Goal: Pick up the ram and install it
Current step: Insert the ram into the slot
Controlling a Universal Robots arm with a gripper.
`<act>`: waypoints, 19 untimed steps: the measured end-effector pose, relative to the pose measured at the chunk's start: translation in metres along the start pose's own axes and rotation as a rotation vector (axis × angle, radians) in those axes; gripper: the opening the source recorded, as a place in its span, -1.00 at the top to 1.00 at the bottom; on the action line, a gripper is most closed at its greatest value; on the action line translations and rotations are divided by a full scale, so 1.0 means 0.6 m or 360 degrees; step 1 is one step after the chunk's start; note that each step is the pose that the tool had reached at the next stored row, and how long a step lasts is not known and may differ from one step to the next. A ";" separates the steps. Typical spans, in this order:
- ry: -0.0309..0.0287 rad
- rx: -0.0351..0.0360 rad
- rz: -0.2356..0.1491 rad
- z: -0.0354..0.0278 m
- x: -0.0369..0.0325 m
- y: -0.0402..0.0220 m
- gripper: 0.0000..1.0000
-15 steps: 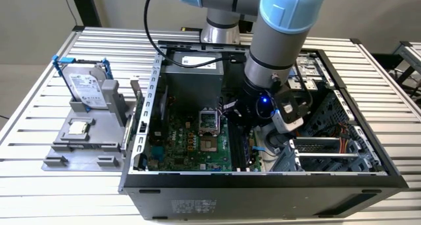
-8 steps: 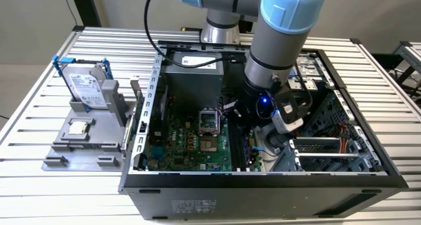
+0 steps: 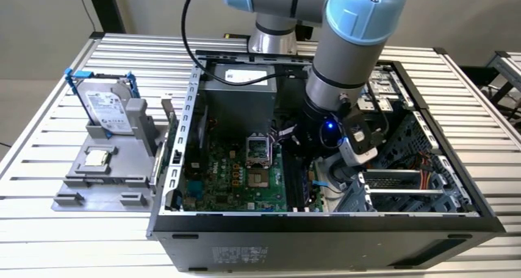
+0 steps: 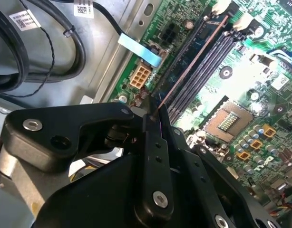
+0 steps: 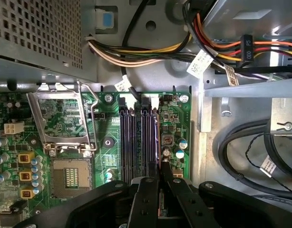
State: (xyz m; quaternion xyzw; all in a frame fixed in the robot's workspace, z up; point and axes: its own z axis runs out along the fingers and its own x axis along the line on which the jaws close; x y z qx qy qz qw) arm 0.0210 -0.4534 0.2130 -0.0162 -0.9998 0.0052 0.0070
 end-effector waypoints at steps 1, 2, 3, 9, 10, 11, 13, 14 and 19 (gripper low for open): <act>0.00000 0.0000 0.0000 0.001 0.000 0.000 1.00; 0.00000 0.0000 0.0000 0.002 0.000 0.000 1.00; 0.00001 0.0000 0.0000 0.003 0.000 0.000 1.00; -0.00001 0.0000 0.0000 0.005 0.003 0.000 1.00; -0.00001 0.0000 0.0000 0.005 0.004 0.000 1.00; 0.00000 0.0000 0.0000 0.005 0.005 0.000 1.00; 0.00001 0.0000 0.0000 0.006 0.005 0.000 1.00; 0.00003 0.0001 0.0000 0.007 0.005 0.000 1.00; 0.00028 0.0000 0.0000 0.012 0.006 0.000 1.00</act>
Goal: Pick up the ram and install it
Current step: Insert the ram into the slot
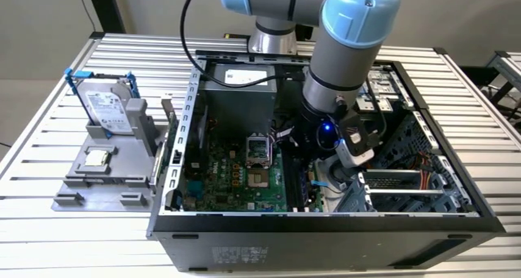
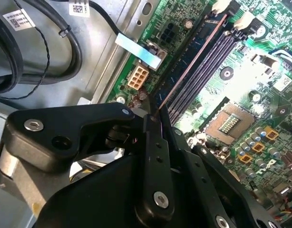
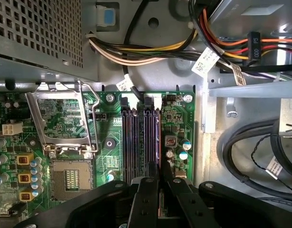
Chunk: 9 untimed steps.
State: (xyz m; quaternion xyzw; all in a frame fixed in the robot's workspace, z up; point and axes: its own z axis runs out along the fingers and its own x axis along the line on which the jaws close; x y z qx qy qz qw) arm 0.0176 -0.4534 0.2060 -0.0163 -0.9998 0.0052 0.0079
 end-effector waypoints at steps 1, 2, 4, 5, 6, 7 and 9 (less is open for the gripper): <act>0.00007 -0.0002 0.0000 0.001 0.000 0.000 1.00; 0.00019 -0.0002 0.0000 0.001 0.000 0.000 1.00; 0.00039 -0.0002 0.0000 0.001 0.000 0.000 -1.00; 0.00054 0.0000 0.0000 0.000 0.000 0.000 -1.00; 0.00058 0.0001 0.0000 -0.001 0.000 0.000 -1.00; 0.00061 -0.0002 0.0003 -0.005 0.000 0.000 -1.00; 0.00062 -0.0003 0.0015 -0.020 0.000 0.000 -1.00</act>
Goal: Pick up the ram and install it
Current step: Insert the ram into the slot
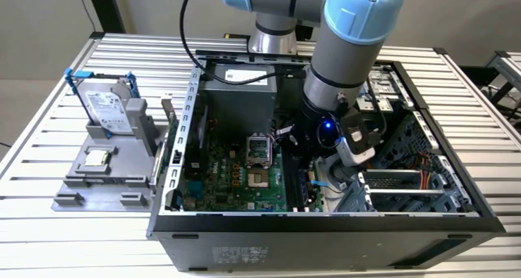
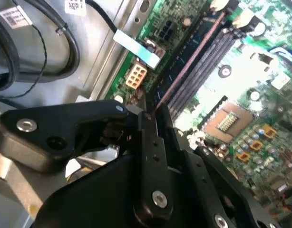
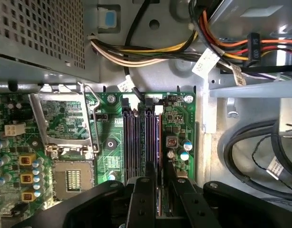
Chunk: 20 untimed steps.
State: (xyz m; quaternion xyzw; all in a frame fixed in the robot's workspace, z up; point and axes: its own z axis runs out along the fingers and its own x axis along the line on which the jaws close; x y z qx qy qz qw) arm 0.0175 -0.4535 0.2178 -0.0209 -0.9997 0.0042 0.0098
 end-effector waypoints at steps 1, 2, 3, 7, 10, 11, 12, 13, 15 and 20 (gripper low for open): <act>0.00000 -0.0001 0.0001 -0.007 0.000 0.000 -1.00; 0.00001 0.0000 0.0000 -0.015 0.000 0.000 -1.00; 0.00004 -0.0001 0.0000 -0.021 0.000 0.000 -1.00; 0.00008 -0.0001 0.0000 -0.028 0.001 0.000 1.00; 0.00009 0.0000 0.0000 -0.029 0.001 0.000 1.00; 0.00008 -0.0001 0.0000 -0.029 0.001 0.000 1.00; 0.00008 0.0000 0.0000 -0.029 0.001 0.000 1.00; 0.00008 -0.0001 0.0000 -0.030 0.001 0.000 1.00; 0.00008 0.0000 0.0000 -0.031 0.001 0.000 1.00; 0.00009 -0.0002 0.0000 -0.032 0.001 0.000 1.00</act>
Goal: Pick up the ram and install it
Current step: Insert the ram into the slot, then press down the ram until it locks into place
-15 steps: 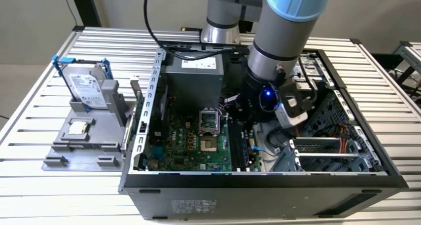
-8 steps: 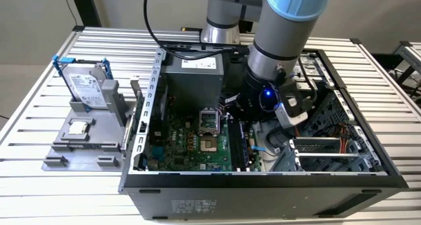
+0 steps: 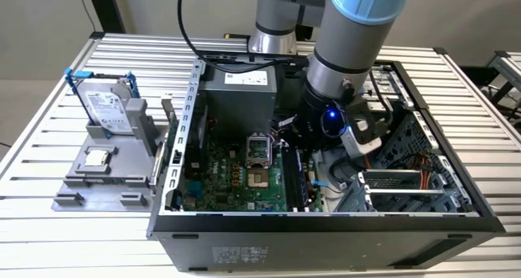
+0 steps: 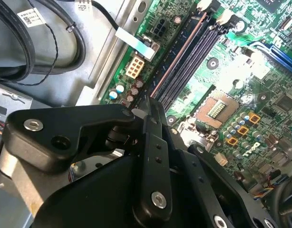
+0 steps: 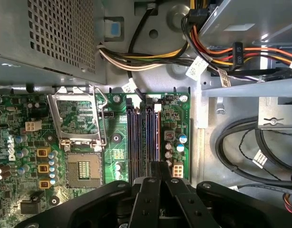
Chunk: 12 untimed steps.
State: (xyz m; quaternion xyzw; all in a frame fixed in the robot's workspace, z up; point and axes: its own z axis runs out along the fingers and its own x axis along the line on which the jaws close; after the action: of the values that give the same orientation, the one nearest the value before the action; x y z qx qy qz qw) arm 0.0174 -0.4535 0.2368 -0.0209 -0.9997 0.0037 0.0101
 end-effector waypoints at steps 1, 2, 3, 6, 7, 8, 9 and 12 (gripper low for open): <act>-0.00001 0.0000 0.0000 0.000 0.000 0.000 1.00; 0.00000 0.0000 0.0000 0.000 0.000 0.000 1.00; 0.00000 0.0000 0.0000 -0.001 0.000 0.000 1.00; 0.00001 0.0000 0.0000 -0.001 0.000 0.000 1.00; 0.00001 0.0000 0.0000 -0.001 0.000 0.000 1.00; 0.00001 0.0000 -0.0009 -0.001 0.000 0.000 1.00; -0.00002 0.0001 -0.0037 -0.001 0.000 0.000 1.00; -0.00010 0.0002 -0.0124 -0.001 0.000 0.000 1.00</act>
State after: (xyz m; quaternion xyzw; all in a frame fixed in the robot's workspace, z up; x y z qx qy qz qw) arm 0.0175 -0.4537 0.2372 0.0182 -0.9998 0.0040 0.0099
